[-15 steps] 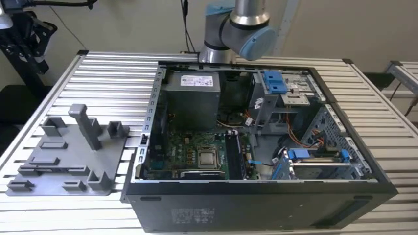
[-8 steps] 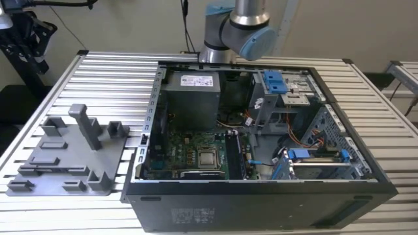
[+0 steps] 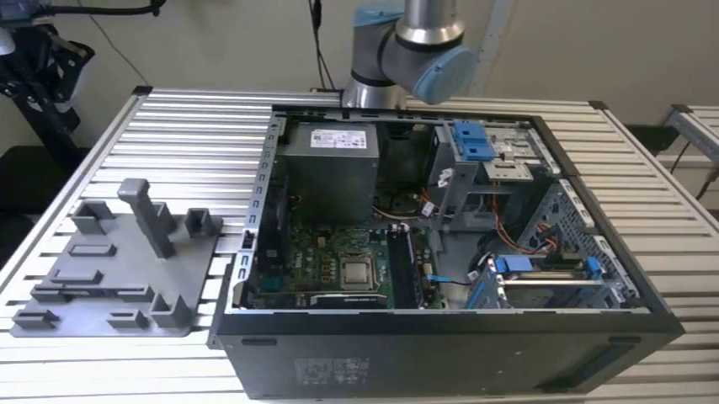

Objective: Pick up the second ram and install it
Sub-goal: 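Reach for the second ram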

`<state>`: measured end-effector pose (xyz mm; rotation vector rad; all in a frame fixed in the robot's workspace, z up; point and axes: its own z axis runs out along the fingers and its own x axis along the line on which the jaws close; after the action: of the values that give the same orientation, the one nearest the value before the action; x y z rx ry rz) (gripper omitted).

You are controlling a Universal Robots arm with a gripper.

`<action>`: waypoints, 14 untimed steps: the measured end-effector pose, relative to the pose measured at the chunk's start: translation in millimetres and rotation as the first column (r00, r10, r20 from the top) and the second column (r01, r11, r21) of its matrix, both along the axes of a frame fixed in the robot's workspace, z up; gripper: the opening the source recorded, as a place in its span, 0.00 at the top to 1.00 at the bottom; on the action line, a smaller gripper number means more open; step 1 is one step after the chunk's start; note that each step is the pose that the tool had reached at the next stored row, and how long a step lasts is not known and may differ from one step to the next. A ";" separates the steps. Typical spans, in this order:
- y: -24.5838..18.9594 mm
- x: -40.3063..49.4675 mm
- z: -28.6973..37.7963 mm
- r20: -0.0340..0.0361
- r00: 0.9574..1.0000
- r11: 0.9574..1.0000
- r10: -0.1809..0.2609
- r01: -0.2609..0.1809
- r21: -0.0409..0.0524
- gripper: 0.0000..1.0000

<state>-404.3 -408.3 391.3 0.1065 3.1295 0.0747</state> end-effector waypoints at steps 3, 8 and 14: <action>-12.0 -0.8 -0.6 0.000 1.000 1.000 0.000 0.000 0.000 0.89; -34.0 -5.6 -1.9 0.000 1.000 1.000 0.000 0.000 0.000 0.89; -56.6 -12.6 -3.8 0.000 1.000 1.000 0.000 0.000 0.000 0.89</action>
<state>-416.9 -464.9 387.4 0.1065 3.1295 0.0747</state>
